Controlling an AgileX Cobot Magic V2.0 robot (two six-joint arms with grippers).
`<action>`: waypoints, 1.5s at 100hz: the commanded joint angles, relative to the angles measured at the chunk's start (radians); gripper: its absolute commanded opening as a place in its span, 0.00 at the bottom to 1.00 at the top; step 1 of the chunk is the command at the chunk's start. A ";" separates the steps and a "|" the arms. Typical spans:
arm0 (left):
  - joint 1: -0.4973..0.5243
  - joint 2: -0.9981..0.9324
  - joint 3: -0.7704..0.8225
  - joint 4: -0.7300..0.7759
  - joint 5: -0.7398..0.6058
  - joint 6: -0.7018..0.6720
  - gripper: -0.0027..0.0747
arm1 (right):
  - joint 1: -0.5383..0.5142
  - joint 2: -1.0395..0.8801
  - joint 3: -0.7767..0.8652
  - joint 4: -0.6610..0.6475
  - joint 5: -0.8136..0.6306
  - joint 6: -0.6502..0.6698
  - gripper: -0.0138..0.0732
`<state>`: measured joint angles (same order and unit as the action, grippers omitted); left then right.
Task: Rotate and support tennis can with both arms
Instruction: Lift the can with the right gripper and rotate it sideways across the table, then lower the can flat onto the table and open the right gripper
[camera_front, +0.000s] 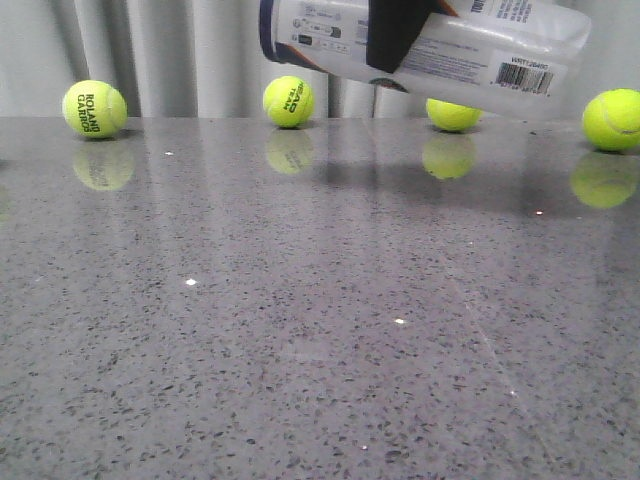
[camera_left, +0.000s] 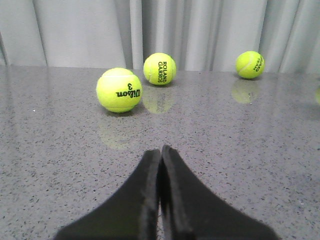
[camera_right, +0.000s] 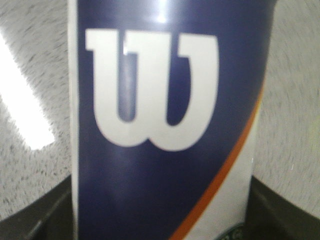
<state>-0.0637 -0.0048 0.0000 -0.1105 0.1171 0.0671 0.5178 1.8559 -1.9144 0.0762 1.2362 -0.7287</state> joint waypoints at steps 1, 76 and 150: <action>-0.010 -0.034 0.043 -0.004 -0.077 -0.009 0.01 | 0.020 -0.052 -0.035 -0.005 -0.019 -0.169 0.47; -0.010 -0.034 0.043 -0.004 -0.077 -0.009 0.01 | 0.145 0.082 -0.035 0.022 -0.075 -0.264 0.47; -0.010 -0.034 0.043 -0.004 -0.077 -0.009 0.01 | 0.148 0.126 -0.035 0.019 -0.072 -0.263 0.86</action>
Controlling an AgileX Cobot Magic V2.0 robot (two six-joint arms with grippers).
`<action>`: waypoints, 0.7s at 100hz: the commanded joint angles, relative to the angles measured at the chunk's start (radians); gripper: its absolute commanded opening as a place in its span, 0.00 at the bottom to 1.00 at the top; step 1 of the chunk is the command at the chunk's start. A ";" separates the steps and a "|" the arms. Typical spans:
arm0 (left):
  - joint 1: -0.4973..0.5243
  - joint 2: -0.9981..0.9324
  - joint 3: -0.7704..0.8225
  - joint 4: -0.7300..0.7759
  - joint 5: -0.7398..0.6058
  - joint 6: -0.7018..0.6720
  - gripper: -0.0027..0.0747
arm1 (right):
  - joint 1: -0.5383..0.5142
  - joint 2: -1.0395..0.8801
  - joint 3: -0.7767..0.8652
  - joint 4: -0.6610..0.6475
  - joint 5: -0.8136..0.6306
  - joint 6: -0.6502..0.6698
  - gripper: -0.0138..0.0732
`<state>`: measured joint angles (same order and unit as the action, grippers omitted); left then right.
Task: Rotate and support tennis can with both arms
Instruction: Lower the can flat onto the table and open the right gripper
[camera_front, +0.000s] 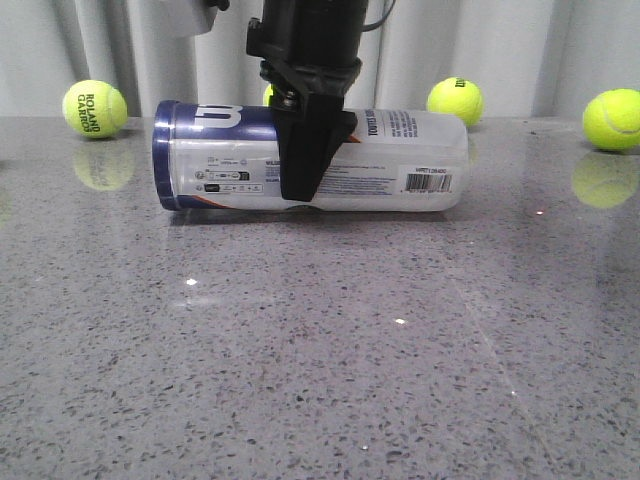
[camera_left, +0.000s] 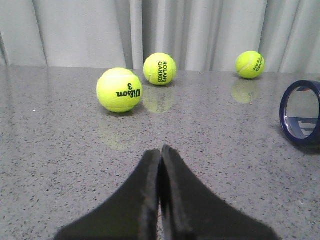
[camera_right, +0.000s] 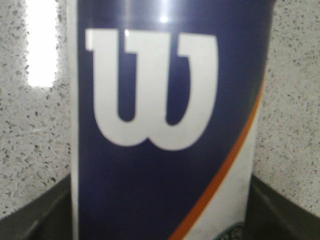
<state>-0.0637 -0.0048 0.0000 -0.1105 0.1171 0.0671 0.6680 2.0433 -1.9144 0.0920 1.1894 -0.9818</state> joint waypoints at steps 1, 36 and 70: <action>-0.010 -0.034 0.043 -0.004 -0.077 -0.009 0.01 | -0.002 -0.061 -0.035 0.003 -0.025 -0.010 0.87; -0.010 -0.034 0.043 -0.004 -0.077 -0.009 0.01 | -0.002 -0.063 -0.039 0.003 -0.023 -0.010 0.90; -0.010 -0.034 0.043 -0.004 -0.077 -0.009 0.01 | -0.001 -0.066 -0.140 0.003 0.141 0.019 0.90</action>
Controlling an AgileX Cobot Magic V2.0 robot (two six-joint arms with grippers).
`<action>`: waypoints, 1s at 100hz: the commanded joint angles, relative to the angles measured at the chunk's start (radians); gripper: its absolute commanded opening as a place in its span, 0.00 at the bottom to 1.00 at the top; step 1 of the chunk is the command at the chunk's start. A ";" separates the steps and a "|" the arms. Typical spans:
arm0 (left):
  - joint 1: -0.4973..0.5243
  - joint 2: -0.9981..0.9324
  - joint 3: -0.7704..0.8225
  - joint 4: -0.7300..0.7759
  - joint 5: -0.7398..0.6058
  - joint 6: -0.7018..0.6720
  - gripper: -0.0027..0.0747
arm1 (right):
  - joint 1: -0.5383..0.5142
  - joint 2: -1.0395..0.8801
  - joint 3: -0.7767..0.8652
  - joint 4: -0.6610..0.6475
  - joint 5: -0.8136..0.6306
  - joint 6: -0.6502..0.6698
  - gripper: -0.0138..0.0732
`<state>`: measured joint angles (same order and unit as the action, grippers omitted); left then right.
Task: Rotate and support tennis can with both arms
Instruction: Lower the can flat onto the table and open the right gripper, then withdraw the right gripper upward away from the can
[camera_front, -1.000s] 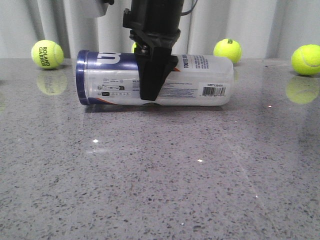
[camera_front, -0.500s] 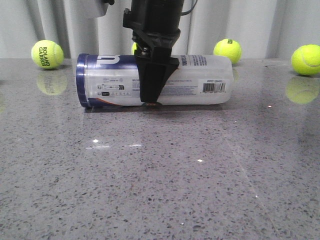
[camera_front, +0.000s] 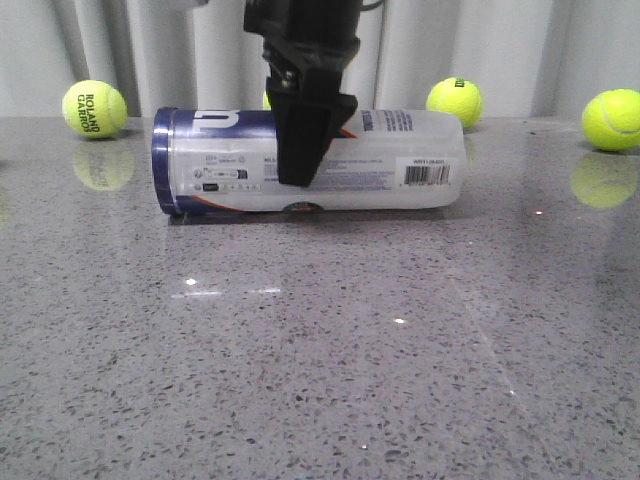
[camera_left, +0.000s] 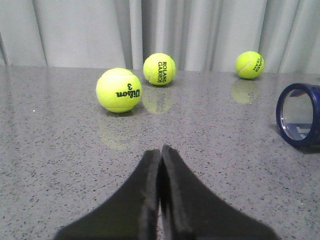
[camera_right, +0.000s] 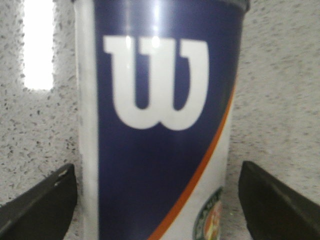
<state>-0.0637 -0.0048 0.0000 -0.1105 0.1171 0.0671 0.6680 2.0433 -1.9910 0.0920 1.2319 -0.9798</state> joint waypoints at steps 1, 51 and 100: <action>-0.010 -0.034 0.043 -0.004 -0.077 -0.009 0.01 | -0.001 -0.066 -0.066 0.003 0.099 0.021 0.90; -0.010 -0.034 0.043 -0.004 -0.077 -0.009 0.01 | -0.003 -0.217 -0.109 -0.057 0.098 0.694 0.90; -0.010 -0.034 0.043 -0.004 -0.077 -0.009 0.01 | -0.092 -0.468 0.147 -0.100 0.069 1.073 0.15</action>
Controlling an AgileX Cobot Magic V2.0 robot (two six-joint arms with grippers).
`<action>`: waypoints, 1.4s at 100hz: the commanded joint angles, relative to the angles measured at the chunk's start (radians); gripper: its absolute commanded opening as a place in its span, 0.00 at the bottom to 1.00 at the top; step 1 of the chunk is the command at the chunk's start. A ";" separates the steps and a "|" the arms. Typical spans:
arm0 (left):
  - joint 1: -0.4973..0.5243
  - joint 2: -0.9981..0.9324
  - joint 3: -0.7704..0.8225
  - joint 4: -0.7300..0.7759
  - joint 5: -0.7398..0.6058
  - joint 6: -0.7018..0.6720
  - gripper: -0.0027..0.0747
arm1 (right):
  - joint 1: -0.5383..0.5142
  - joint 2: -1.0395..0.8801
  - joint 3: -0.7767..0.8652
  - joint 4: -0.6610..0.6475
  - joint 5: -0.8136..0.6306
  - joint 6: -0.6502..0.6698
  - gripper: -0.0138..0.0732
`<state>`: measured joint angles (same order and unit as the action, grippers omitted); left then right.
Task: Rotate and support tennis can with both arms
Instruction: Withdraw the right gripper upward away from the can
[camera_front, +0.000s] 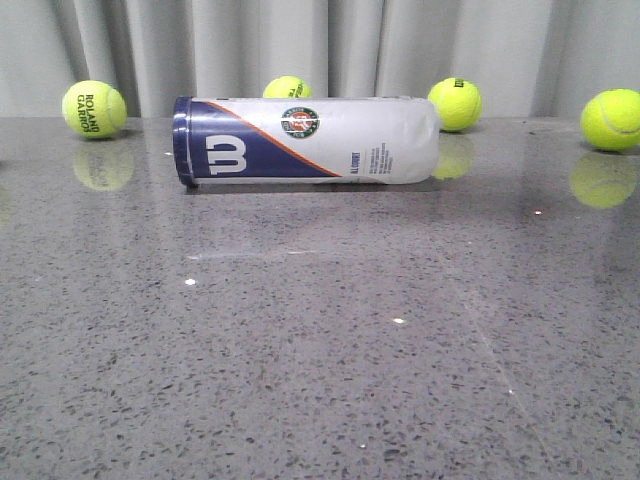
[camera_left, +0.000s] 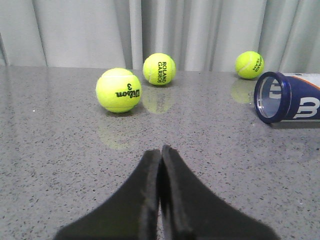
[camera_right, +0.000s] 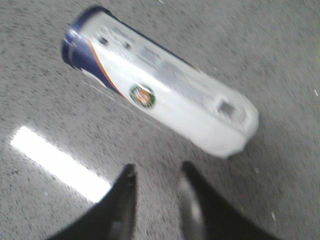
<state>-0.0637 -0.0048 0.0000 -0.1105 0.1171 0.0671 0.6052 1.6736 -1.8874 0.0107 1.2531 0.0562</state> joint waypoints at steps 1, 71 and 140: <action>-0.010 -0.034 0.043 -0.004 -0.077 -0.009 0.01 | -0.035 -0.103 0.051 -0.018 0.044 0.045 0.14; -0.010 -0.034 0.043 -0.004 -0.077 -0.009 0.01 | -0.121 -0.760 0.862 -0.025 -0.480 0.183 0.08; -0.010 -0.016 -0.068 -0.041 -0.091 -0.009 0.01 | -0.121 -1.445 1.389 -0.052 -0.818 0.176 0.08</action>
<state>-0.0637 -0.0048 -0.0105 -0.1399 0.0595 0.0671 0.4912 0.2434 -0.4910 -0.0229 0.5274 0.2381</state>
